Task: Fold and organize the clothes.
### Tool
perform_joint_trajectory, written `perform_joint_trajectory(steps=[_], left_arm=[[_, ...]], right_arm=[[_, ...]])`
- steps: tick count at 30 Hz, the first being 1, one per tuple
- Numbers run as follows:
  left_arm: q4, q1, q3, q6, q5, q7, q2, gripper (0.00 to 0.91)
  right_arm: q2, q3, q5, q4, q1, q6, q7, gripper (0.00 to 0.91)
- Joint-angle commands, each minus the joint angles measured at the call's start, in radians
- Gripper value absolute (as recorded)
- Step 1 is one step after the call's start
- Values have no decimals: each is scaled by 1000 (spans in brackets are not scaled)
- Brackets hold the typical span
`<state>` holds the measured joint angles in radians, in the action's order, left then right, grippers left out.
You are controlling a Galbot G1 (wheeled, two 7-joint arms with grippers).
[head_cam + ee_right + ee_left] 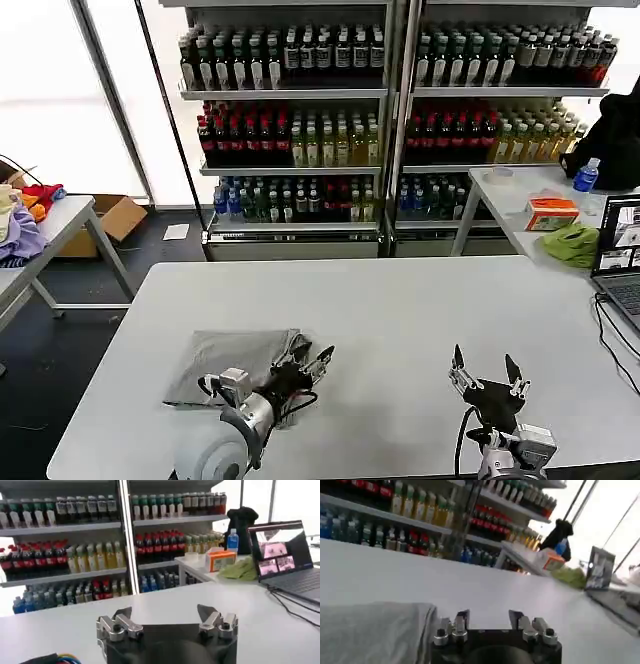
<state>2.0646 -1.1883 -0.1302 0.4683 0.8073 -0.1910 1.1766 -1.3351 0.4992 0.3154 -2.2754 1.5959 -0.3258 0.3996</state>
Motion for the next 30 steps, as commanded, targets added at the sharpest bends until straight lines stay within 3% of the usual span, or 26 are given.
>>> perform_joint_trajectory(steps=[1,9,14,30], left_arm=[[99,4,-279,-21,186,-114,-112,907],[-45,-80,-394,-33,-15,-33,-187,907],[-149,-90,-404,-57,-109,-7,-179,907],[-217,-105,-384,-50,-155,38,-144,907]], right_arm=[[23,-31,4,20,-39,-3,3,907],[47,-79,8,46,-89,-16,3,907],[57,-90,9,52,-93,-15,-1,907],[56,-80,49,61,-90,-20,8,907]])
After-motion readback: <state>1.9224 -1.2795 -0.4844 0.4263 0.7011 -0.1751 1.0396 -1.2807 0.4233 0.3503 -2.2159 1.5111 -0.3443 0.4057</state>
